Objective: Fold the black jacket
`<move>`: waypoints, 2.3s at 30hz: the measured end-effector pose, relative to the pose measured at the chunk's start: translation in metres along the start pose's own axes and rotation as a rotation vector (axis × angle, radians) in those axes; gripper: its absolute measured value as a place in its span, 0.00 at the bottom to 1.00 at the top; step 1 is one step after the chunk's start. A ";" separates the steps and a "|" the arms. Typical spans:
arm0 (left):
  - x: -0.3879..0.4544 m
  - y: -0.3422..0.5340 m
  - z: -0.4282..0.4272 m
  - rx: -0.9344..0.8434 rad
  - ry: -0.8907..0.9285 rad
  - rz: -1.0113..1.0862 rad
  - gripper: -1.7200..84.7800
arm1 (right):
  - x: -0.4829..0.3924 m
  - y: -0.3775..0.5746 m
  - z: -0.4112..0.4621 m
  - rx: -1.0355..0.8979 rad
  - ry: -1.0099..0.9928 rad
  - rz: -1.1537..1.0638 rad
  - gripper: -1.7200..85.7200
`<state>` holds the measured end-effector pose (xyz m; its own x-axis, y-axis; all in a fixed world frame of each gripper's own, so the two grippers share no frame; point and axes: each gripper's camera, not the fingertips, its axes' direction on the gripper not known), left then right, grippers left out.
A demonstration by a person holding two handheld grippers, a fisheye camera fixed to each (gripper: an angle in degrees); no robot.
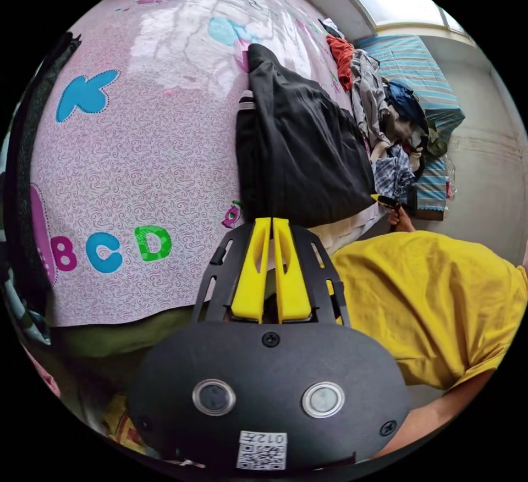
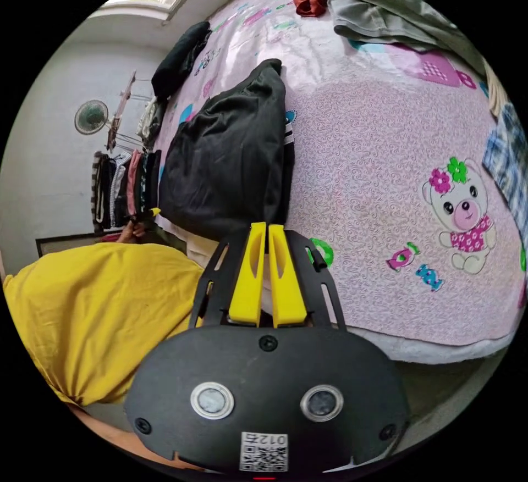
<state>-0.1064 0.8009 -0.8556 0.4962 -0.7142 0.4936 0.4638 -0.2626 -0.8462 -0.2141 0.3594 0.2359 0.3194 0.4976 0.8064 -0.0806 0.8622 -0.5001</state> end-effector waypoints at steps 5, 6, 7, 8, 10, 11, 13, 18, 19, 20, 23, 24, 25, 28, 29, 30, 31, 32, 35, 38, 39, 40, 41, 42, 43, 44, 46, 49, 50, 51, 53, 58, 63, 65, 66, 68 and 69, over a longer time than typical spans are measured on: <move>-0.019 0.008 0.002 -0.012 0.015 -0.041 0.02 | 0.022 -0.018 0.009 -0.087 0.019 -0.005 0.03; -0.022 0.012 0.001 -0.008 0.009 -0.048 0.02 | 0.023 -0.019 0.011 -0.092 0.031 -0.007 0.03; -0.027 0.017 0.001 -0.003 0.018 -0.064 0.02 | 0.024 -0.021 0.015 -0.096 0.046 -0.002 0.03; -0.030 0.020 0.001 0.004 0.033 -0.074 0.02 | 0.028 -0.022 0.017 -0.090 0.042 0.016 0.03; -0.039 0.027 0.000 0.015 0.081 -0.111 0.02 | 0.033 -0.024 0.019 -0.085 0.018 0.040 0.03; -0.039 0.028 -0.001 0.017 0.093 -0.112 0.02 | 0.034 -0.026 0.018 -0.096 0.002 0.042 0.04; -0.035 0.033 -0.018 0.064 0.005 -0.129 0.03 | 0.035 -0.028 0.012 -0.115 -0.004 0.047 0.06; -0.025 0.011 -0.063 0.199 0.036 -0.103 0.06 | 0.042 -0.048 -0.031 0.043 0.025 0.093 0.12; -0.022 -0.005 -0.064 0.183 0.021 -0.093 0.06 | 0.043 -0.060 -0.035 0.087 0.003 0.104 0.12; -0.021 -0.013 -0.063 0.172 0.025 -0.091 0.07 | 0.043 -0.075 -0.034 0.110 -0.007 0.112 0.12; -0.015 -0.055 -0.047 0.080 0.080 -0.062 0.08 | 0.043 -0.110 -0.015 0.098 -0.042 0.130 0.13; -0.013 -0.068 -0.040 0.043 0.068 -0.062 0.08 | 0.043 -0.116 -0.010 0.090 -0.040 0.136 0.12; -0.013 -0.078 -0.034 0.012 0.053 -0.068 0.07 | 0.043 -0.126 -0.001 0.077 -0.030 0.142 0.12; -0.010 -0.091 -0.029 -0.044 -0.016 -0.056 0.04 | 0.045 -0.141 0.011 0.058 0.024 0.141 0.07; -0.010 -0.092 -0.030 -0.044 -0.019 -0.051 0.04 | 0.046 -0.144 0.012 0.075 0.044 0.140 0.06; -0.012 -0.093 -0.033 -0.044 -0.018 -0.060 0.03 | 0.047 -0.145 0.013 0.078 0.044 0.146 0.06; -0.014 -0.093 -0.036 -0.037 -0.005 -0.077 0.03 | 0.051 -0.147 0.016 0.090 0.047 0.164 0.05; -0.016 -0.092 -0.038 -0.032 0.008 -0.083 0.03 | 0.052 -0.147 0.018 0.105 0.049 0.170 0.05; -0.019 -0.084 -0.051 0.014 0.077 -0.099 0.03 | 0.055 -0.144 0.020 0.106 0.025 0.184 0.06; -0.016 -0.060 -0.076 0.069 0.106 -0.084 0.05 | 0.056 -0.125 0.009 0.110 -0.010 0.144 0.09; -0.012 -0.047 -0.084 0.070 0.112 -0.069 0.05 | 0.056 -0.119 0.007 0.105 -0.021 0.135 0.10; -0.007 -0.033 -0.089 0.057 0.111 -0.052 0.06 | 0.057 -0.106 0.006 0.089 -0.038 0.123 0.10; -0.004 -0.026 -0.090 0.050 0.103 -0.042 0.06 | 0.058 -0.091 0.007 0.074 -0.044 0.108 0.11; 0.002 -0.013 -0.090 0.028 0.075 -0.026 0.07 | 0.059 -0.083 0.008 0.065 -0.041 0.104 0.11; 0.008 -0.002 -0.088 0.000 0.043 -0.014 0.08 | 0.061 -0.069 0.012 0.053 -0.036 0.100 0.12; 0.011 0.003 -0.086 -0.014 0.030 -0.009 0.08 | 0.064 -0.056 0.017 0.049 -0.042 0.097 0.12; 0.022 0.014 -0.078 -0.034 -0.002 0.001 0.08 | 0.068 -0.042 0.027 0.050 -0.072 0.100 0.13; 0.035 0.012 -0.072 -0.033 -0.025 0.003 0.07 | 0.072 -0.035 0.048 0.049 -0.092 0.100 0.12; 0.038 0.010 -0.071 -0.041 -0.041 0.005 0.07 | 0.072 -0.037 0.057 0.037 -0.068 0.096 0.12; 0.044 0.006 -0.069 -0.059 -0.079 0.015 0.06 | 0.072 -0.038 0.061 0.031 -0.062 0.090 0.10; 0.054 0.000 -0.071 -0.088 -0.126 0.046 0.05 | 0.066 -0.042 0.072 0.029 -0.039 0.042 0.06; 0.077 -0.012 -0.103 -0.121 -0.168 0.155 0.02 | 0.062 -0.055 0.081 -0.039 0.027 -0.062 0.03; 0.086 -0.018 -0.120 -0.129 -0.169 0.149 0.02 | 0.063 -0.067 0.107 -0.085 0.084 -0.098 0.02; 0.091 -0.020 -0.122 -0.126 -0.174 0.136 0.02 | 0.066 -0.070 0.120 -0.081 0.085 -0.086 0.02; 0.096 -0.021 -0.126 -0.122 -0.176 0.130 0.02 | 0.066 -0.071 0.122 -0.081 0.083 -0.086 0.02; 0.107 -0.023 -0.136 -0.113 -0.187 0.143 0.02 | 0.063 -0.072 0.125 -0.073 0.076 -0.100 0.02; 0.115 -0.024 -0.143 -0.103 -0.194 0.159 0.02 | 0.063 -0.072 0.126 -0.070 0.074 -0.102 0.02</move>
<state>-0.1655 0.6318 -0.8074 0.6930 -0.6168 0.3733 0.2963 -0.2284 -0.9274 -0.3075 0.3410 0.3622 0.3912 0.3972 0.8302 0.0210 0.8980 -0.4395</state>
